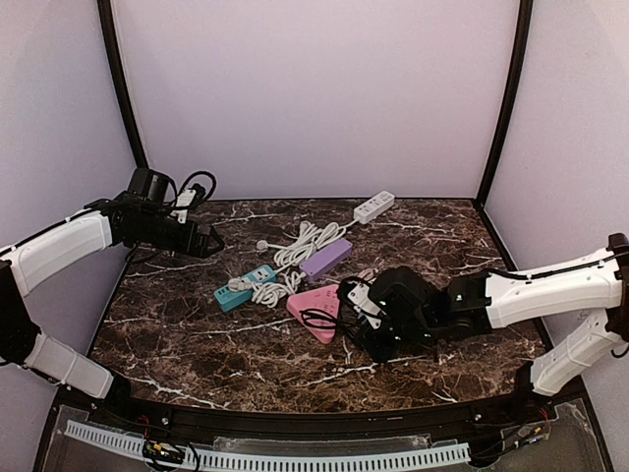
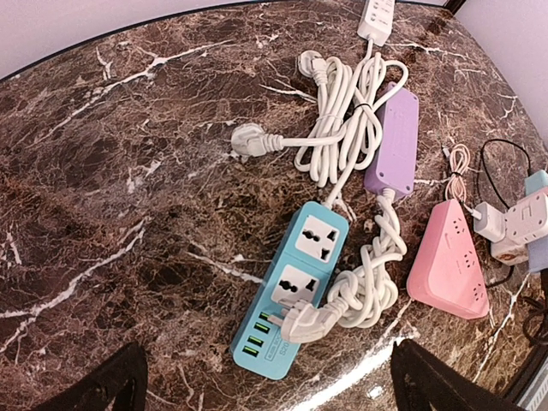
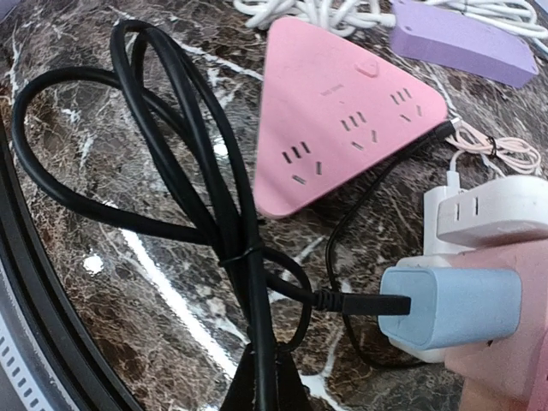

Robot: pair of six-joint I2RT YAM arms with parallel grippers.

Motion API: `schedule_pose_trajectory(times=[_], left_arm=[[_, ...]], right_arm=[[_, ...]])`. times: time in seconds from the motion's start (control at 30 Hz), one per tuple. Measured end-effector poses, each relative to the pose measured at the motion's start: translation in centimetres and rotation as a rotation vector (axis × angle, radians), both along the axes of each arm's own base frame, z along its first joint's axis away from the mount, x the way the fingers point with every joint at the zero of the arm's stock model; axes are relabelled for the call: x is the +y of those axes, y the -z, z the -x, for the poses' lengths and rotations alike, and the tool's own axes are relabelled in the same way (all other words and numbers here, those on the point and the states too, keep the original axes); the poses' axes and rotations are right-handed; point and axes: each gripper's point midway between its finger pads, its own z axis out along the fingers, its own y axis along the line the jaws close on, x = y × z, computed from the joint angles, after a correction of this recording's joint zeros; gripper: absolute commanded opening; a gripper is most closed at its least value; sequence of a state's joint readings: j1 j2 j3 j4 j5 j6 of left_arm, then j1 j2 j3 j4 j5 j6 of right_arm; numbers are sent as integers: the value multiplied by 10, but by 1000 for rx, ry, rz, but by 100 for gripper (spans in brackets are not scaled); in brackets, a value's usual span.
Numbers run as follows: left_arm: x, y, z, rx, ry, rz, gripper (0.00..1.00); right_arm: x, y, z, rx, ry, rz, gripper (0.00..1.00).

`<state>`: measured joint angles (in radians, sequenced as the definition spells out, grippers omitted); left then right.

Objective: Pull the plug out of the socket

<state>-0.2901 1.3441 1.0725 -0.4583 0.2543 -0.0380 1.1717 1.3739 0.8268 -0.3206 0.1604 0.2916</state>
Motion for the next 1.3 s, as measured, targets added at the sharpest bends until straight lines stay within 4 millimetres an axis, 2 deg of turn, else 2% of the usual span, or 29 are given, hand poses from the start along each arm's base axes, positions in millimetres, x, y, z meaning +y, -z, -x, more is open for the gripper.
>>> schedule_pose_trajectory(times=[0.07, 0.13, 0.23, 0.3, 0.4, 0.53, 0.7, 0.83, 0.97, 1.1, 1.2, 1.3], left_arm=[[0, 1, 0, 2, 1, 0, 99], [-1, 2, 0, 7, 3, 1, 99], [-2, 2, 0, 10, 9, 7, 99], [-3, 3, 1, 13, 13, 11, 99], [-5, 3, 2, 17, 23, 21, 99], [-10, 4, 4, 22, 42, 41, 99], [-25, 6, 12, 31, 91, 65, 99], [-56, 4, 26, 32, 180, 86, 99], [-98, 8, 43, 68, 295, 105, 98], [-142, 4, 58, 98, 410, 153, 98], [-172, -5, 64, 95, 482, 182, 97], [-203, -13, 68, 85, 546, 210, 97]], right_arm=[[12, 1, 8, 6, -31, 7, 0], [23, -2, 14, 7, -53, 5, 8], [36, -10, 17, 4, -73, -15, 46], [42, -18, 17, -8, -82, -35, 64], [48, -29, 14, -22, -84, -59, 80], [45, -47, 11, -49, -63, -83, 94], [23, -85, 2, -102, 29, -115, 99], [1, -106, -11, -114, 130, -131, 99], [-34, -101, -29, -69, 277, -103, 99], [-65, -86, -30, -2, 393, -92, 98], [-77, -74, -24, 52, 439, -102, 96], [-80, -63, -19, 107, 483, -125, 96]])
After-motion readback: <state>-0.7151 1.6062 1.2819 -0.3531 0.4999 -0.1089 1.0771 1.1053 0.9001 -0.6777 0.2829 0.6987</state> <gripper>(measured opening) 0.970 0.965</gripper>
